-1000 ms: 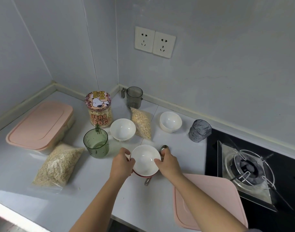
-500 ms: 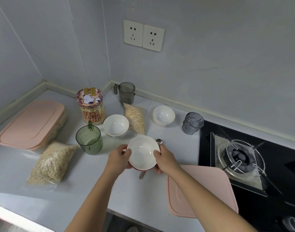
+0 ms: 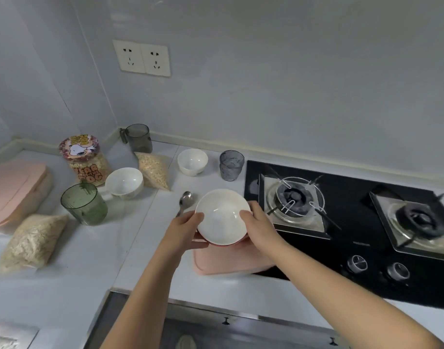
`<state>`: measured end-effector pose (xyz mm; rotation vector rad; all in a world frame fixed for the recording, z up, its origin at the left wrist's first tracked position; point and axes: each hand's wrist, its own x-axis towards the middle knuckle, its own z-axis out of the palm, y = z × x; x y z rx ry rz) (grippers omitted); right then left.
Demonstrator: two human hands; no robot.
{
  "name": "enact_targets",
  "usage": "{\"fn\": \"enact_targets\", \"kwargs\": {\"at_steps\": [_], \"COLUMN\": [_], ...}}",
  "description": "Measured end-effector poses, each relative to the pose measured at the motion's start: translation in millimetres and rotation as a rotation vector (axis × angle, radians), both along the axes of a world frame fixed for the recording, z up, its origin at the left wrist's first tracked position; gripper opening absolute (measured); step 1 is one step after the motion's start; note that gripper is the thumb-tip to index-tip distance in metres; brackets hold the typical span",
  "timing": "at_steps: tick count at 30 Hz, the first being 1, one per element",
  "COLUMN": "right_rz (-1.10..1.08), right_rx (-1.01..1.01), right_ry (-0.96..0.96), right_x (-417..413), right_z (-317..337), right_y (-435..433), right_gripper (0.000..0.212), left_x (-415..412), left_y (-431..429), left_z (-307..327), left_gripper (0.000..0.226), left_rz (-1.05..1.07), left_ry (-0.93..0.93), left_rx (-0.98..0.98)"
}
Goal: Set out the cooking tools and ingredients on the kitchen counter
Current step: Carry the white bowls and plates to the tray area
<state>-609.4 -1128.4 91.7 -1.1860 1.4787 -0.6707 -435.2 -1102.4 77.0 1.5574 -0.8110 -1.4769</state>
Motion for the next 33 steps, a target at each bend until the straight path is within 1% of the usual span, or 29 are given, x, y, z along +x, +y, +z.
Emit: {"fn": "enact_targets", "kwargs": {"at_steps": [2, 4, 6, 8, 11, 14, 19, 22, 27, 30, 33], "right_rz": [-0.04, -0.052, -0.09, -0.124, -0.182, -0.269, -0.382, -0.444, -0.561, -0.608, -0.648], "right_rx": [-0.009, 0.003, 0.033, 0.027, 0.021, 0.01, 0.027, 0.038, 0.023, 0.009, 0.025], "right_ry": [-0.01, -0.032, -0.059, -0.055, -0.047, -0.064, -0.137, -0.179, -0.234, -0.269, -0.277], "right_x": [-47.6, -66.2, -112.2, -155.7, -211.3, -266.5, -341.0, -379.0, -437.7, -485.7, -532.8], "right_z": [2.5, 3.6, 7.2, 10.0, 15.4, 24.4, 33.6, 31.5, 27.2, 22.0, 19.9], "right_y": [28.5, 42.8, 73.8, 102.0, 136.1, 165.4, 193.6, 203.3, 203.2, 191.1, 180.0], "right_gripper": [0.014, 0.016, 0.019, 0.02, 0.021, 0.024, 0.027, 0.027, 0.026, 0.026, 0.035], "left_x": [-42.5, -59.9, -103.6, -145.2, -198.6, -253.5, -331.5, -372.9, -439.8, -491.0, -538.5], "left_y": [21.6, 32.7, 54.9, 74.3, 93.0, 105.0, 108.1, 104.9, 91.9, 70.3, 48.2], "left_z": [4.6, 4.4, 6.9, 7.1, 7.9, 15.6, 28.6, 27.9, 28.6, 24.1, 20.3], "left_gripper": [0.018, 0.018, 0.015, 0.015, 0.023, 0.027, 0.022, 0.02, 0.029, 0.026, 0.017], "left_rz": [-0.062, -0.097, -0.153, -0.206, -0.285, -0.367, -0.471, -0.52, -0.587, -0.623, -0.688], "left_ry": [0.042, 0.136, 0.183, 0.178, 0.172, 0.189, 0.211, 0.189, 0.177, 0.183, 0.177], "left_rx": [0.027, 0.058, 0.057, 0.047, 0.057, 0.054, 0.062, 0.065, 0.082, 0.079, 0.06]}}
